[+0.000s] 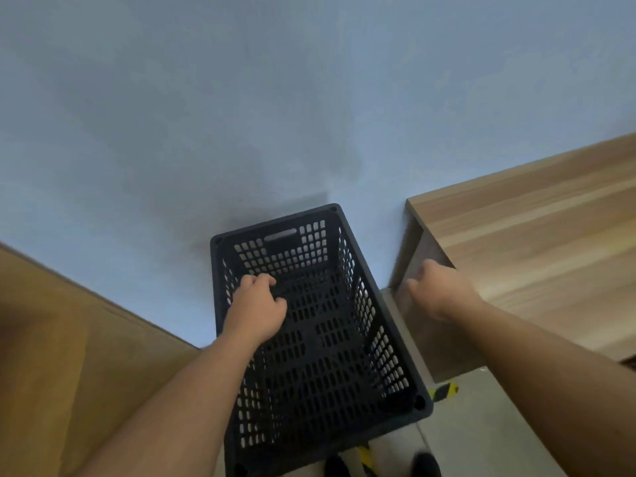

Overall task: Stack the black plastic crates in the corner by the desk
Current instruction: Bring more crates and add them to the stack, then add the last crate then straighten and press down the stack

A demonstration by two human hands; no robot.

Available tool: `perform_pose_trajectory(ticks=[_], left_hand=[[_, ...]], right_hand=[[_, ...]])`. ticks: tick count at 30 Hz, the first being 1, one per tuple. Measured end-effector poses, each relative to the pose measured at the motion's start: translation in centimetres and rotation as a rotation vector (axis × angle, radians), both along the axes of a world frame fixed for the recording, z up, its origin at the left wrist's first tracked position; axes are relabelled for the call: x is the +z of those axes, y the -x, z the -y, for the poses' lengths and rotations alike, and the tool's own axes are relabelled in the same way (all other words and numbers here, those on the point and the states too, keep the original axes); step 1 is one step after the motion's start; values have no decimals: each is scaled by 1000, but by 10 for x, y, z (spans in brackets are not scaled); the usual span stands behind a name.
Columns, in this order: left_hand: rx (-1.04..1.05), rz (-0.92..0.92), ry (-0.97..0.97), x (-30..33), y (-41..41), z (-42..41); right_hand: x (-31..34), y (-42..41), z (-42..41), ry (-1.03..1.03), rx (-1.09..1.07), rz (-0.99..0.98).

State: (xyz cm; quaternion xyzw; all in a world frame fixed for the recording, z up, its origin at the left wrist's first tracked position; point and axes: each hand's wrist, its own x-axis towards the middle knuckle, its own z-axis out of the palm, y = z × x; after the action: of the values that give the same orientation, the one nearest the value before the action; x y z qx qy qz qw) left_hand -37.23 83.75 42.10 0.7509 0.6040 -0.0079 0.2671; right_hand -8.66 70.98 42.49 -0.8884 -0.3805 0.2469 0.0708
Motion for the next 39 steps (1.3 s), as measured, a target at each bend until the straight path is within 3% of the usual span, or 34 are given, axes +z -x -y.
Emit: perform_pose_trajectory(ticks=[11,25,39], left_hand=[[-325,81,3,22,-149,84],[-606,250,80,41,-352,287],[-908,191,202,18,-526,408]], right_hand=[[30,-75,130,-114,-307,-5],[53,-188,369,-153,-659,88],[34,-285,516,-104,-1041,79]])
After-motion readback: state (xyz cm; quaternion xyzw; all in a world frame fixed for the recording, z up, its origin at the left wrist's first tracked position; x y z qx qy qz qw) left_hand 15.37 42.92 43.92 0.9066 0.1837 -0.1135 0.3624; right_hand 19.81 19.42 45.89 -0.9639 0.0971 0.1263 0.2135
